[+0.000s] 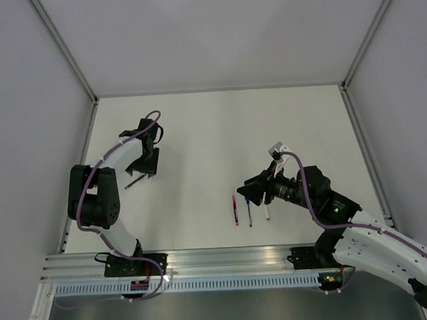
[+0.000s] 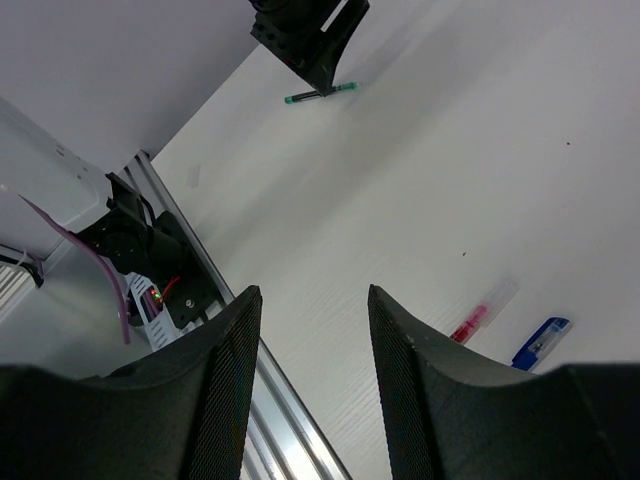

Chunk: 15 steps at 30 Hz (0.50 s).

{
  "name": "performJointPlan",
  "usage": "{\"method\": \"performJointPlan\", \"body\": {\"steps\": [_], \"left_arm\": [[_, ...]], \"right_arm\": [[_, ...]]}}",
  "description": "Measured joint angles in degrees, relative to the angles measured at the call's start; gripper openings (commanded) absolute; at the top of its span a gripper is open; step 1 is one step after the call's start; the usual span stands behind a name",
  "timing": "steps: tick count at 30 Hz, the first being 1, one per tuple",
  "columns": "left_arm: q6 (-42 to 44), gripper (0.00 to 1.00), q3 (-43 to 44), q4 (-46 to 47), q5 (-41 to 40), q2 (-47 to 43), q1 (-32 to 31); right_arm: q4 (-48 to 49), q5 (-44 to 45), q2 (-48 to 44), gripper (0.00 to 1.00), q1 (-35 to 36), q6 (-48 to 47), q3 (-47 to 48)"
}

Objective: Insert the pens into the pen caps

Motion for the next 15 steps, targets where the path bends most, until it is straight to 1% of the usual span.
{"method": "performJointPlan", "body": {"steps": [6, 12, 15], "left_arm": [[10.5, 0.67, 0.0, 4.0, 6.6, 1.3, 0.0], [14.7, 0.64, 2.4, 4.3, 10.3, 8.5, 0.0], [15.6, 0.64, 3.4, 5.4, 11.1, 9.1, 0.1]], "right_arm": [[0.0, -0.1, -1.0, 0.54, 0.0, 0.0, 0.0], [-0.4, -0.3, -2.6, 0.54, 0.0, 0.0, 0.0], [-0.5, -0.4, -3.3, 0.54, 0.0, 0.0, 0.0]]}}
